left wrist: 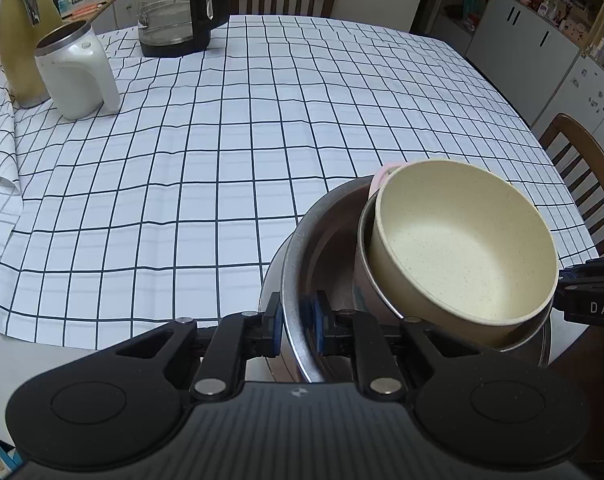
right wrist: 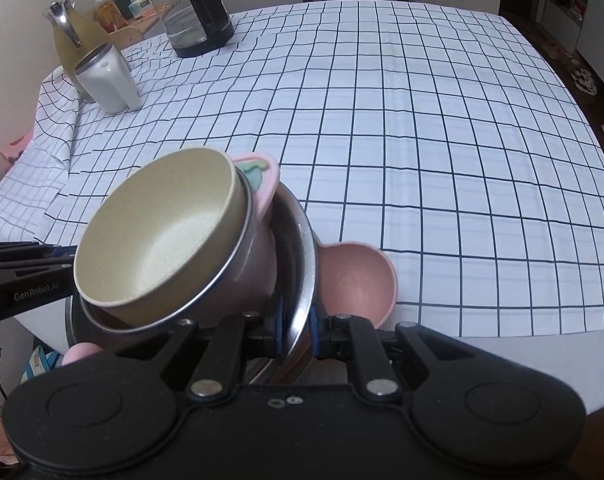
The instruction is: Organize plates and bowls
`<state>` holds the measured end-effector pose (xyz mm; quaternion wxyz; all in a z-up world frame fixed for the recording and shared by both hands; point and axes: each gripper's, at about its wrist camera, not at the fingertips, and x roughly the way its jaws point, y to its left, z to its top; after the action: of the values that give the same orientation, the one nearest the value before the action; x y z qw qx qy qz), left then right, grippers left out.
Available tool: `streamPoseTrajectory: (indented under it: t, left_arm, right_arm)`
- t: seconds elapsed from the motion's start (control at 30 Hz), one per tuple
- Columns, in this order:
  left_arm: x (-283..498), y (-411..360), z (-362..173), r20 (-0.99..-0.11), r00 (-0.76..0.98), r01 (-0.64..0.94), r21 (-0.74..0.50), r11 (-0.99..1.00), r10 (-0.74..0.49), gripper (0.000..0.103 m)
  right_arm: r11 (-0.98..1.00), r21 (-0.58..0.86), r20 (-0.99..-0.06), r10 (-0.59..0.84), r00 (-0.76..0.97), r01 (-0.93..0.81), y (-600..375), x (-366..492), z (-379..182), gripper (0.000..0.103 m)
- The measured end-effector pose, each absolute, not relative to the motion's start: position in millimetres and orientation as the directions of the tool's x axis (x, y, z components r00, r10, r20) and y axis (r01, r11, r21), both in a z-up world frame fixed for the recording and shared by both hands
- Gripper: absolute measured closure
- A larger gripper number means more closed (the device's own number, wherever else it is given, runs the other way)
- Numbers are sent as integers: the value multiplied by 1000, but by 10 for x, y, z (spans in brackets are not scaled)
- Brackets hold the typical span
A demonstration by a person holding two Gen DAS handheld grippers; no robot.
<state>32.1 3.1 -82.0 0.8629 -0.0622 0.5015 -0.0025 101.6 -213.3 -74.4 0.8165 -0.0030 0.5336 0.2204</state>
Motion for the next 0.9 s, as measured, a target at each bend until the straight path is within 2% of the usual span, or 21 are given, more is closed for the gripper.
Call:
streamPoseTrajectory:
  t: [0.5, 0.57, 0.83, 0.9]
  left_arm:
    - [289, -4, -967, -868, 489, -18, -105, 994, -83, 89]
    - [294, 2, -966, -868, 489, -11, -106, 994, -87, 89]
    - [288, 32, -864, -846, 528, 0, -88, 996, -74, 88]
    - [283, 47, -819, -840, 539, -3, -82, 997, -68, 82]
  right_arm:
    - [920, 198, -886, 316, 340, -338, -2117, 963, -886, 88]
    - [920, 193, -883, 315, 349, -341, -2111, 958, -882, 82]
    - [924, 187, -877, 310, 367, -334, -2134, 951, -826, 73]
    - [923, 198, -869, 321, 375, -332, -2174, 918, -783, 70]
